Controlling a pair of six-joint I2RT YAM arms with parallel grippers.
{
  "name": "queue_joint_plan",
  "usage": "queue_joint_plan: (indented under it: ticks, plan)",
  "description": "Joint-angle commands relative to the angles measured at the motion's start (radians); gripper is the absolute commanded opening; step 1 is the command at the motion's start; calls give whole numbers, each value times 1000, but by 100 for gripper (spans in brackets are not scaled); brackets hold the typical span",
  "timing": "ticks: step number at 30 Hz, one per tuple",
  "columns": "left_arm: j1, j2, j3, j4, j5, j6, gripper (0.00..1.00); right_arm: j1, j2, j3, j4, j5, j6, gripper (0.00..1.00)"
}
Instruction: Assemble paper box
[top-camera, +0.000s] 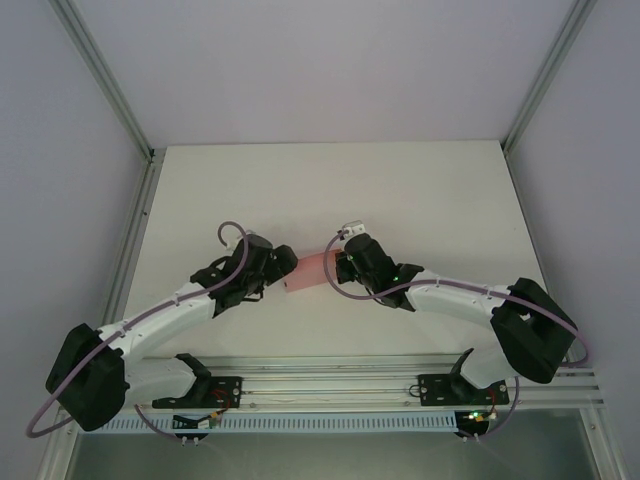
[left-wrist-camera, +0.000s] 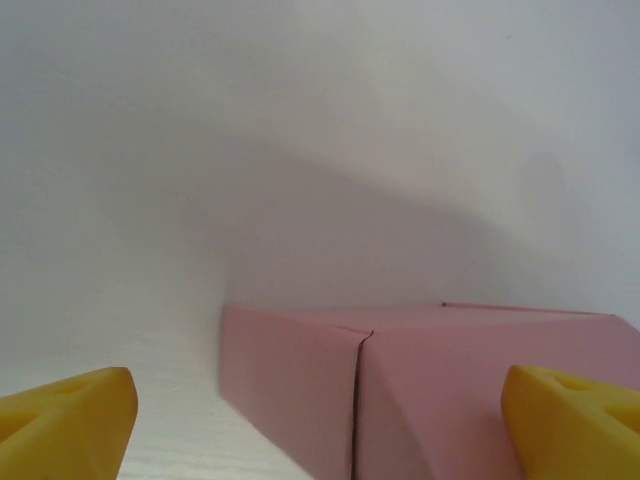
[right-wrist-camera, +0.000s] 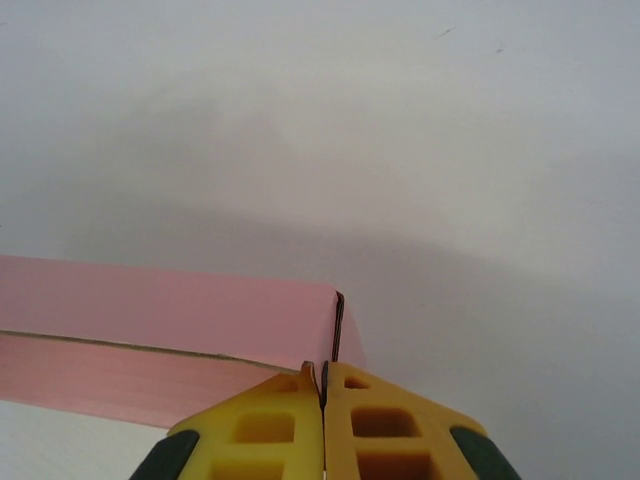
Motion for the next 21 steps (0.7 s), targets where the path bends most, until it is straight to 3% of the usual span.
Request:
queue_joint_plan:
  ticks: [1, 8, 15, 19, 21]
  plan:
    - [9, -14, -90, 166, 71, -62, 87, 18, 27, -3, -102, -31, 34, 6]
    - [7, -3, -159, 226, 58, -57, 66, 36, 18, -5, -140, -54, 61, 14]
    - [6, 33, -166, 219, 60, -34, 58, 36, -79, 31, -233, -104, 83, 46]
    - [7, 37, -176, 232, 63, -30, 56, 33, -118, 75, -287, -93, 105, 81]
    - [7, 37, -178, 238, 64, -26, 56, 32, -129, 103, -316, -81, 109, 89]
